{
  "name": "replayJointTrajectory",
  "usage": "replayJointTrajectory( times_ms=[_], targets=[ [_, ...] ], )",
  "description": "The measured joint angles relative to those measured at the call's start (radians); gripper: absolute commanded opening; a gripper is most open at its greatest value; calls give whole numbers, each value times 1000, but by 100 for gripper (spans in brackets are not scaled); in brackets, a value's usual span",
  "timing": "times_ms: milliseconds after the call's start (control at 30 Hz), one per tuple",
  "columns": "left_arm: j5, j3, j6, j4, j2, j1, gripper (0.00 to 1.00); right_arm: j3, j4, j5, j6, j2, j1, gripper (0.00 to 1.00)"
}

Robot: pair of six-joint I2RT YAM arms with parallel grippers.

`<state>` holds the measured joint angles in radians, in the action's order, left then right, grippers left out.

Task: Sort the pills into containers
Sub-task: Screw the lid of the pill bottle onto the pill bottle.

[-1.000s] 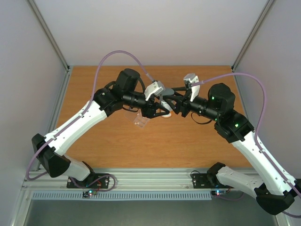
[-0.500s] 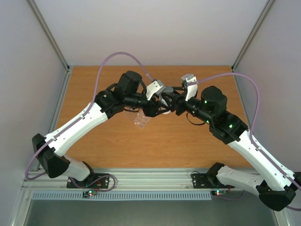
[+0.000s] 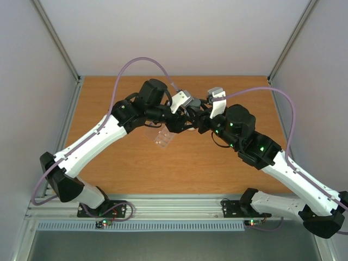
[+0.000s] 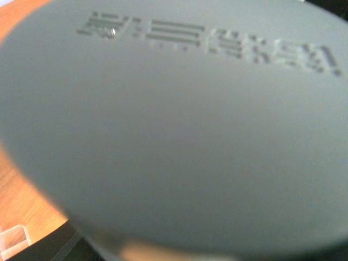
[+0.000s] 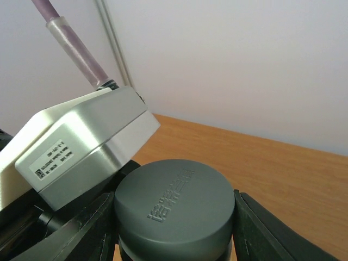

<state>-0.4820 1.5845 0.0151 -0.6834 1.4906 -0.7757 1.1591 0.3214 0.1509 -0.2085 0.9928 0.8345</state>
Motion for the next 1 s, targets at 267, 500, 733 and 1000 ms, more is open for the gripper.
replayJointTrajectory(
  times_ms=[267,500,733,1000],
  targets=[
    [5,25,-9,-40,14,4,0,37,34,180,-9,45,91,23],
    [2,23,-14,-38,14,2,0,50,55,194,-16,43,98,52],
    [-16,10,-16,-22,11,2,0,50,66,192,-16,35,98,62],
    [-10,1,-16,35,1,28,0,50,106,166,-16,3,106,64]
  ],
)
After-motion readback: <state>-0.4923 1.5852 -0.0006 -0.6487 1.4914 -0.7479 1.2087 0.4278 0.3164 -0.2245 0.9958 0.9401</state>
